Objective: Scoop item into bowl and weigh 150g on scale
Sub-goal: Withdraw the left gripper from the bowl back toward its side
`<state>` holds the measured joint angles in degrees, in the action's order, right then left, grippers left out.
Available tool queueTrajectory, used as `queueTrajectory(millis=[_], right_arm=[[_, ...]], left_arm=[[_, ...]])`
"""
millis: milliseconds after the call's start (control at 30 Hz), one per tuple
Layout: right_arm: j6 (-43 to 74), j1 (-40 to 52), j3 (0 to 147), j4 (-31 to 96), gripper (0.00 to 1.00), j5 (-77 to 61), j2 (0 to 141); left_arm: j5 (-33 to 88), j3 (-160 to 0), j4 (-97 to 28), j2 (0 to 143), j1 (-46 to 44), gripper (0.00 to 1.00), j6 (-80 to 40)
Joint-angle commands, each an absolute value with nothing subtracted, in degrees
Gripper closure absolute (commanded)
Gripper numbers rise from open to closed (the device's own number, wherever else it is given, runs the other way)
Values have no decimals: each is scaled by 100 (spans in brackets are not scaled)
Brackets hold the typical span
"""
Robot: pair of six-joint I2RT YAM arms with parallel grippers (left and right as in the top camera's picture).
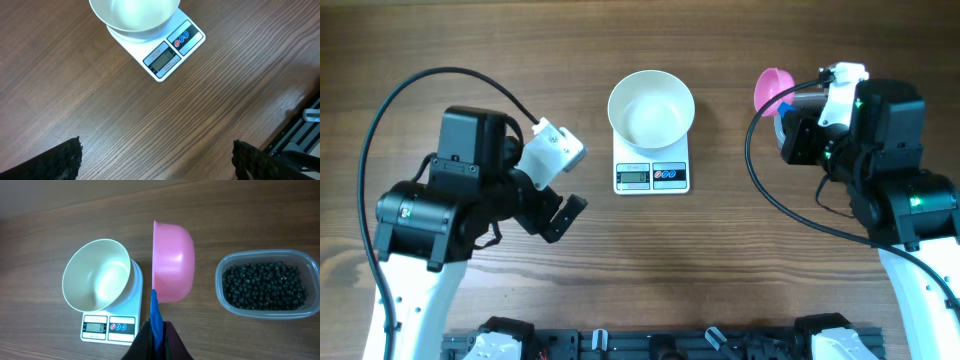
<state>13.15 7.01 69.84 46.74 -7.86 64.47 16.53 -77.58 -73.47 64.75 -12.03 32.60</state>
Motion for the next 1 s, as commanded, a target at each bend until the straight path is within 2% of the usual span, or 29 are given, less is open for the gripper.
queueTrajectory(millis=[0, 300, 967], right_arm=[[1144, 672, 7065, 4689, 96, -755, 6434], [1039, 672, 7065, 4698, 96, -733, 6357], [617, 672, 7067, 4786, 96, -733, 6047]], left_arm=[[2003, -8097, -7404, 6375, -932, 0, 3516], [2915, -8101, -7664, 6392, -298, 0, 4200], [2781, -8101, -7395, 6392, -298, 0, 4156]])
